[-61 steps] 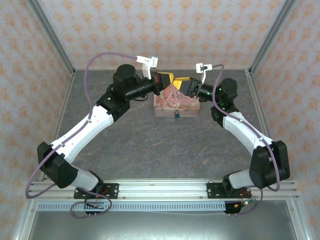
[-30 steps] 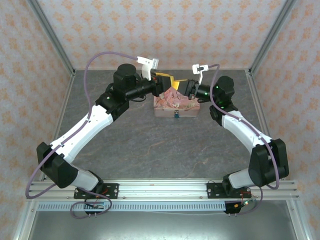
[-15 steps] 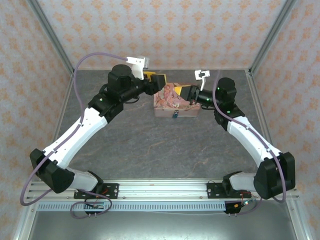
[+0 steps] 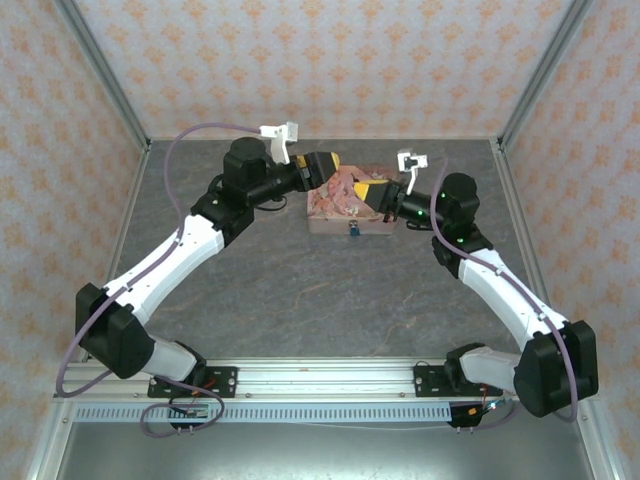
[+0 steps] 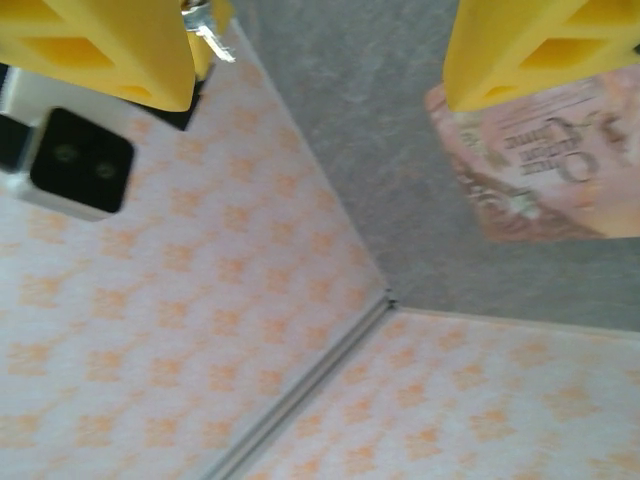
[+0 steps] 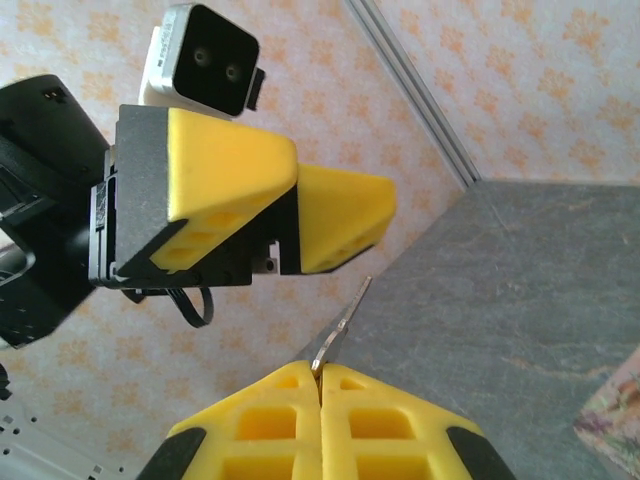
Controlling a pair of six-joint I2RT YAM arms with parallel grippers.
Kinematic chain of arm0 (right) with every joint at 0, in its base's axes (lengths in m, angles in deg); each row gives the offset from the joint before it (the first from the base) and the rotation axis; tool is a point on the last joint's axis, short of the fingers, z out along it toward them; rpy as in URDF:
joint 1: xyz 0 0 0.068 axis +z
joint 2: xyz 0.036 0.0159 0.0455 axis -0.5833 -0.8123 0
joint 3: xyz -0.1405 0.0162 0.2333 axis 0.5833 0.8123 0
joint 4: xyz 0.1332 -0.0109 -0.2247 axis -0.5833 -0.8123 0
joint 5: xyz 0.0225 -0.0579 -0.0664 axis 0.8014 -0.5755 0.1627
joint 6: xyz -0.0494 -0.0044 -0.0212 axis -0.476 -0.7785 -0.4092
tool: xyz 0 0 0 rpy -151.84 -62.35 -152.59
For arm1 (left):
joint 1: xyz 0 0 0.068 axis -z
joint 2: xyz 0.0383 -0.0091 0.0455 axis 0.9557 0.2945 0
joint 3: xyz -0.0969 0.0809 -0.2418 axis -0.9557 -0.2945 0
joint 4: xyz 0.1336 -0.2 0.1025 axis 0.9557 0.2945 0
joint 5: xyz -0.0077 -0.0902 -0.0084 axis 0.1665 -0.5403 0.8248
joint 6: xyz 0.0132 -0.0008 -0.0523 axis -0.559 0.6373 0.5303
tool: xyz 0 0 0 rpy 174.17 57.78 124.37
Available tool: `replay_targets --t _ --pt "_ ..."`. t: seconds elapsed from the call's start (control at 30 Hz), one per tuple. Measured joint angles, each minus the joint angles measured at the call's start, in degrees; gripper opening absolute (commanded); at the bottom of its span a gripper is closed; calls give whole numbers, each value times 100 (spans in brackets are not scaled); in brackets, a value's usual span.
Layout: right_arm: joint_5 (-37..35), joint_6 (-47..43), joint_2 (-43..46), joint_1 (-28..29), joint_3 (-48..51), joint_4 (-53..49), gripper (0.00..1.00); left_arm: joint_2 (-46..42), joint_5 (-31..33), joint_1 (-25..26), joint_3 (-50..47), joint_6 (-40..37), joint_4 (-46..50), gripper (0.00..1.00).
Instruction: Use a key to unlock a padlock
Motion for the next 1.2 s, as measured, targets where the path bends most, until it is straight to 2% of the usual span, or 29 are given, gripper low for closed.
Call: replay_targets --t 0.2,0.6,0.93,1.13,1.2 --pt "9 328 0 0 24 640 0 142 -407 118 2 546 -737 67" --pt "13 538 -55 24 24 942 0 538 -715 341 144 870 -975 39" --pt "33 555 -136 48 24 960 0 538 -754 378 201 881 -992 25" --pt "31 555 -136 48 24 968 0 538 -767 378 208 876 -992 7" --pt "26 549 -138 48 24 901 6 535 -769 378 234 868 -994 0"
